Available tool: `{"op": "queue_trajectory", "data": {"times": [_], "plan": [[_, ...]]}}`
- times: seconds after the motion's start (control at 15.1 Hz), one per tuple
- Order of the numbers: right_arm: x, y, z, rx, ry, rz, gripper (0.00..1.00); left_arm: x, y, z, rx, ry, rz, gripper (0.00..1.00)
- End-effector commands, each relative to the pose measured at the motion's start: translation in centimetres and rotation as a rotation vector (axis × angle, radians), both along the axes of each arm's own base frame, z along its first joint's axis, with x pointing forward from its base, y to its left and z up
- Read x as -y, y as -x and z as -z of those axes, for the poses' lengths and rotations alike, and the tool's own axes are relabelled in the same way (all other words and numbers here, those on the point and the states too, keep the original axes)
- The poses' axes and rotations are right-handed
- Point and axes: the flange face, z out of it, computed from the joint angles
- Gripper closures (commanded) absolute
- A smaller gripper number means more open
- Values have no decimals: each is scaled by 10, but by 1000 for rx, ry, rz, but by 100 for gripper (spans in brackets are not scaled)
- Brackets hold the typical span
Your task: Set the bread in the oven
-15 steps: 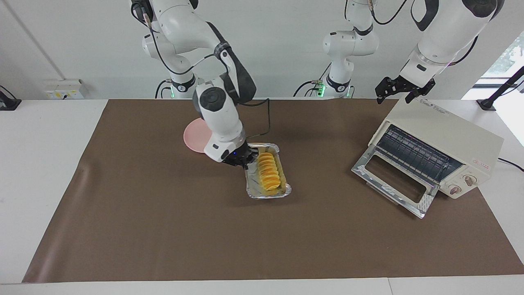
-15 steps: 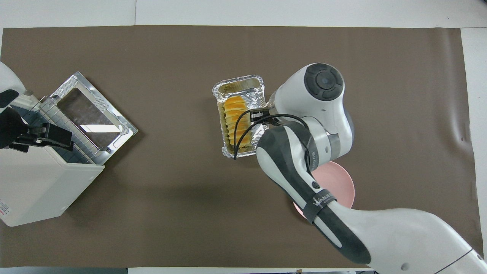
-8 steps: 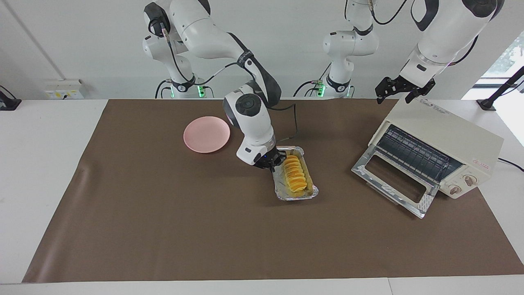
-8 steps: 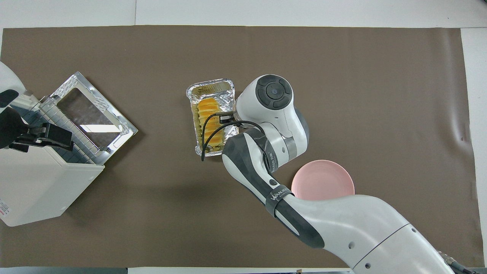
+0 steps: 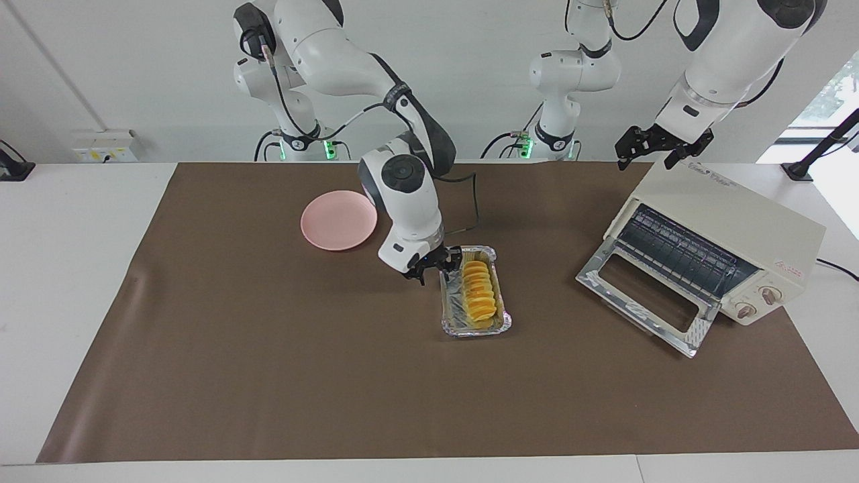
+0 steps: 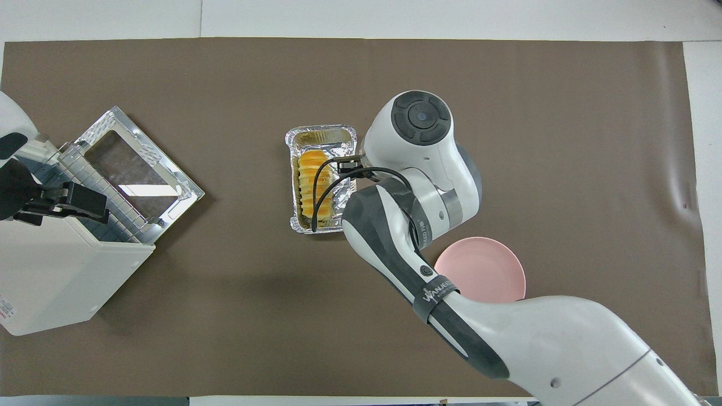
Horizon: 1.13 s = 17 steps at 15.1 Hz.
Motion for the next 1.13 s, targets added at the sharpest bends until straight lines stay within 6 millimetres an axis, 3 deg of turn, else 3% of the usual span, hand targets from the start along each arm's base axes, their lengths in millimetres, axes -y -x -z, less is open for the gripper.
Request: {"op": "queue_trajectory", "data": {"times": [0.0, 0.27, 0.46, 0.66, 0.8, 0.93, 1.06], "plan": [[48, 8, -83, 25, 11, 34, 0, -5, 7, 0, 9, 18, -3, 0], [148, 20, -155, -17, 54, 35, 0, -4, 9, 0, 3, 17, 0, 0], [229, 36, -178, -85, 92, -14, 0, 7, 8, -6, 22, 23, 26, 0], [291, 45, -173, -116, 93, 43, 0, 22, 2, -11, 63, 27, 38, 0], [302, 47, -175, -113, 91, 25, 0, 34, -4, -17, 115, 44, -38, 0], [304, 52, -168, -128, 99, 19, 0, 61, -8, -19, 125, 53, -2, 0], [311, 60, -159, -142, 128, 26, 0, 112, -22, -18, 106, 61, 69, 0]]}}
